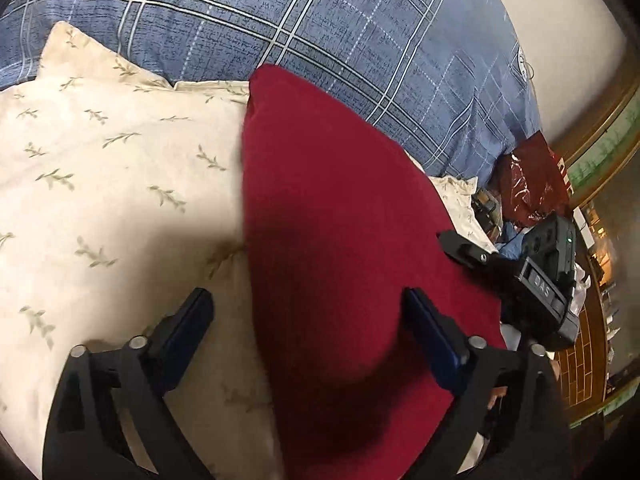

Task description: Fold small clothes

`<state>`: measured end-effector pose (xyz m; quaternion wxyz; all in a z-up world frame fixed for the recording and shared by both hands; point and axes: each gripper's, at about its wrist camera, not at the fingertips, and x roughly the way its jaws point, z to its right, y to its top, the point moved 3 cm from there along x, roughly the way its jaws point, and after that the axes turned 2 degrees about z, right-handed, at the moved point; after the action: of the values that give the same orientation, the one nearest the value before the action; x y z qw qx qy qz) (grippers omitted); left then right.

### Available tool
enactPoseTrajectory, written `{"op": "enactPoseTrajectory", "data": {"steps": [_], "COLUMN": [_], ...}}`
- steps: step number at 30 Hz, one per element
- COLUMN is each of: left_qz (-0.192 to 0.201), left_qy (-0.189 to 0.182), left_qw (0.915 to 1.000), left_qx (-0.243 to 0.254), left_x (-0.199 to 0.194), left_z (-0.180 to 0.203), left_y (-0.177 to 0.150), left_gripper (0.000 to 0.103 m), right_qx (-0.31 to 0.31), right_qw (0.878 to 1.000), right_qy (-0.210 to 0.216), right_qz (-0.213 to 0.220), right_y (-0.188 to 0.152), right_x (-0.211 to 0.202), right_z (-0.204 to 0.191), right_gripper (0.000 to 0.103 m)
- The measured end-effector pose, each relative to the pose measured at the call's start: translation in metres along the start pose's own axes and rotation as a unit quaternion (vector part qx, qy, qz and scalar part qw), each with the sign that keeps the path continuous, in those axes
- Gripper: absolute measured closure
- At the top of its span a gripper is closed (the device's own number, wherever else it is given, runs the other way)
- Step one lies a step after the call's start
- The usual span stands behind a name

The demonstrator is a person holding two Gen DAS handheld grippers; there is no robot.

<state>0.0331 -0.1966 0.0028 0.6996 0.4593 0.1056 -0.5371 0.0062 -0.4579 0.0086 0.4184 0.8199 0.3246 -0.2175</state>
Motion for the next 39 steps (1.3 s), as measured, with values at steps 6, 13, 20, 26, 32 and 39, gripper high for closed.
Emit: {"op": "enactPoseTrajectory", "data": {"steps": [6, 13, 20, 26, 32, 39], "left_qz": [-0.008, 0.006, -0.004, 0.055, 0.078, 0.078], "left_qy": [-0.007, 0.008, 0.111, 0.141, 0.171, 0.182], "left_qw": [0.9996, 0.9993, 0.9938, 0.9883, 0.9814, 0.9788], "left_qx": [0.026, 0.037, -0.004, 0.018, 0.037, 0.053], "left_x": [0.002, -0.071, -0.108, -0.126, -0.115, -0.104], "left_z": [0.014, 0.012, -0.036, -0.027, -0.03, -0.037], "left_y": [-0.001, -0.008, -0.043, -0.04, -0.037, -0.04], "left_gripper": [0.034, 0.045, 0.044, 0.032, 0.023, 0.019], "right_qx": [-0.042, -0.069, -0.124, -0.225, -0.319, -0.288], "right_qw": [0.999, 0.996, 0.99, 0.974, 0.941, 0.951], "right_qy": [0.004, 0.062, -0.031, -0.032, -0.103, -0.099], "right_qz": [0.007, 0.01, -0.059, -0.004, -0.051, -0.047], "right_y": [-0.001, -0.01, -0.054, -0.063, -0.103, -0.117], "right_x": [-0.005, -0.038, 0.011, -0.038, -0.004, 0.011], "right_z": [-0.031, -0.091, -0.119, -0.175, -0.196, -0.177], "right_gripper": [0.064, 0.071, 0.058, 0.056, 0.062, 0.061]}}
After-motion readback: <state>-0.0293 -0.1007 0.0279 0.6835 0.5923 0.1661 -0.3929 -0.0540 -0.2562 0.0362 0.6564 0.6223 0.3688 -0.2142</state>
